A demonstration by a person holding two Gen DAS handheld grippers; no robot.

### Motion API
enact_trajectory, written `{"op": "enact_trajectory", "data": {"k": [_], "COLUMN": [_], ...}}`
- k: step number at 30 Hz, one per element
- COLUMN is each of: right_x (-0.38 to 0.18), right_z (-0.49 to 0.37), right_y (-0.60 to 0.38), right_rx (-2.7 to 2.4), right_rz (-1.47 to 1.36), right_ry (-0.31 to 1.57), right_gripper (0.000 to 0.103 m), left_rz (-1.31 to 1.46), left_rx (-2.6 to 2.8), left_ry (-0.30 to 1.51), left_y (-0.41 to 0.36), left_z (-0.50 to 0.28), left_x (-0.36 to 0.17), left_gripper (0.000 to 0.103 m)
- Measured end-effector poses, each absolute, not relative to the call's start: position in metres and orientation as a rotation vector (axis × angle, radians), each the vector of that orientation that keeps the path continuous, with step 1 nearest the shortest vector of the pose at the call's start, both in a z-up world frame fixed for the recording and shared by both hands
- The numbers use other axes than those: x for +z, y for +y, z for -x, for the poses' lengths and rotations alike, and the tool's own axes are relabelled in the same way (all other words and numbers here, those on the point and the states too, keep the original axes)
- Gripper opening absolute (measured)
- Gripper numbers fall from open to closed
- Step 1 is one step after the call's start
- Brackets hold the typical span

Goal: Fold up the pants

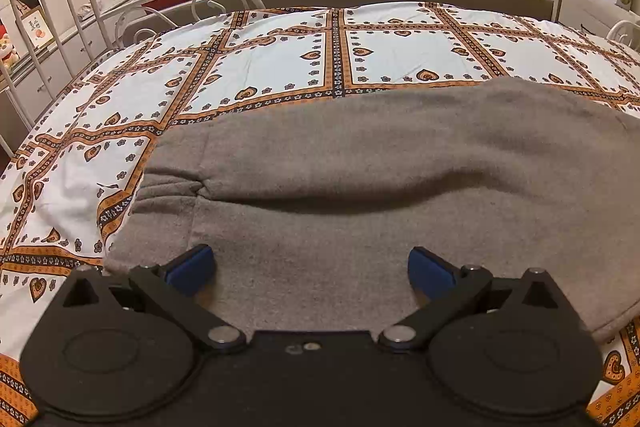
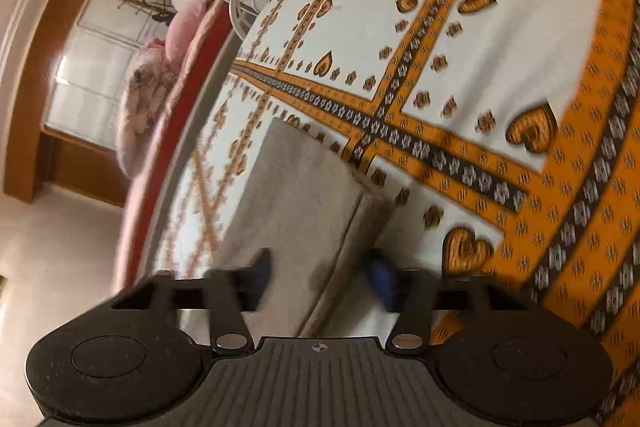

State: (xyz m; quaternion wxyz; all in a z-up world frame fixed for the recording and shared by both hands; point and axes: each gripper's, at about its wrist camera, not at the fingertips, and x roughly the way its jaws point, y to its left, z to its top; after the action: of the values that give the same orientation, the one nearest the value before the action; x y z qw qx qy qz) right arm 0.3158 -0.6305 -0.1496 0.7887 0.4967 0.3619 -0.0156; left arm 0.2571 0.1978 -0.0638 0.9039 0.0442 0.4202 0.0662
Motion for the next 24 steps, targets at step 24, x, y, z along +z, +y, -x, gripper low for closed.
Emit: {"op": "enact_trajectory", "data": {"k": [24], "right_x": [0.002], "right_z": [-0.329], "right_y": [-0.364], "right_rx": [0.334], "right_rz": [-0.335], "right_ry": [0.528], "right_gripper": [0.012], "left_rz": [0.036], "left_rx": [0.273], "left_ry": [0.773], "left_y": [0.254], "left_z": [-0.221], "left_x": [-0.034], "left_gripper": [0.097]}}
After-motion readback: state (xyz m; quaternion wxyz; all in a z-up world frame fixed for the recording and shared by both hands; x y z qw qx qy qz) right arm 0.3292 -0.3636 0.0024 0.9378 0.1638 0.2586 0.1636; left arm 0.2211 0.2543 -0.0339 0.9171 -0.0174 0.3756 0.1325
